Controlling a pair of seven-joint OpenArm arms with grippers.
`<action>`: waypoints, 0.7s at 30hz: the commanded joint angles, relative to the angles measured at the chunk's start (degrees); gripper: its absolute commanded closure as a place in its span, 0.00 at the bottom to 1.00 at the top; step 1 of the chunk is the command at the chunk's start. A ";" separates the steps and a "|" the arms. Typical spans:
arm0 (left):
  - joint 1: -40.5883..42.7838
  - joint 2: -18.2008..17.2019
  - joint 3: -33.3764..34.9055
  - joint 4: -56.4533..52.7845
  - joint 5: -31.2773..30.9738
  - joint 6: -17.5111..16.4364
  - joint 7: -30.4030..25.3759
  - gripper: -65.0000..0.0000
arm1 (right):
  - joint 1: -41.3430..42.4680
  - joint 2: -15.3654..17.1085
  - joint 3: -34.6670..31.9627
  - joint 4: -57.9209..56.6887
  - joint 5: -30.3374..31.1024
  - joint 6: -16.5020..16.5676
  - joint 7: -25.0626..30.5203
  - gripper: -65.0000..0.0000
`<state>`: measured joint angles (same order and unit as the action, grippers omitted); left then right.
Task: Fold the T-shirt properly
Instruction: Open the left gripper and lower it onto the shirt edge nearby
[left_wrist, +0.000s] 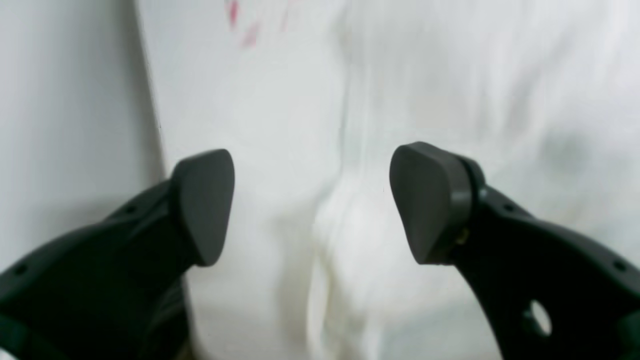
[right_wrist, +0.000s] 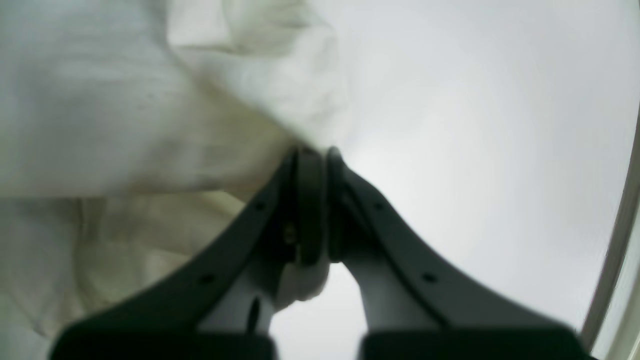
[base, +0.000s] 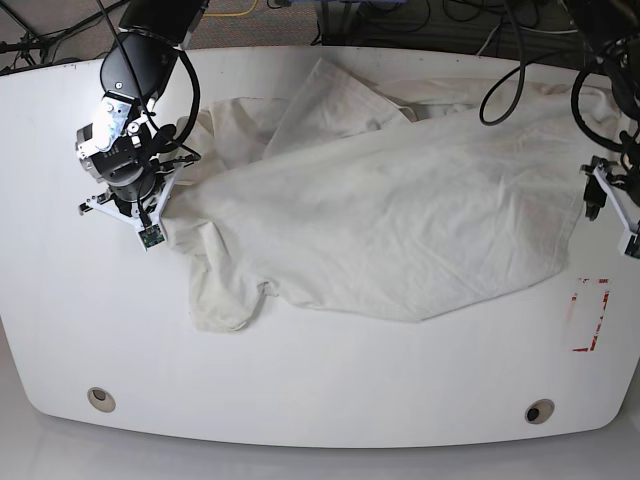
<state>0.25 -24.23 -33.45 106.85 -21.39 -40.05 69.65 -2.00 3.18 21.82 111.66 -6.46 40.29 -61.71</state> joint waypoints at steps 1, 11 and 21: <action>-3.90 -1.13 0.53 -4.21 3.32 0.05 -0.59 0.25 | 0.81 -0.06 0.29 1.00 0.09 -0.29 1.01 1.00; -15.86 -0.17 3.61 -23.29 11.15 0.05 -6.66 0.25 | 1.43 -0.50 0.11 0.92 0.09 -0.29 2.33 1.00; -21.66 -1.93 8.00 -41.75 13.34 0.05 -18.00 0.25 | 2.75 -1.73 0.29 0.30 0.00 -0.29 2.42 1.00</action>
<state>-19.11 -23.86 -25.45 67.20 -7.18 -39.97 54.26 0.01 1.08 22.13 111.00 -7.31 40.23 -60.45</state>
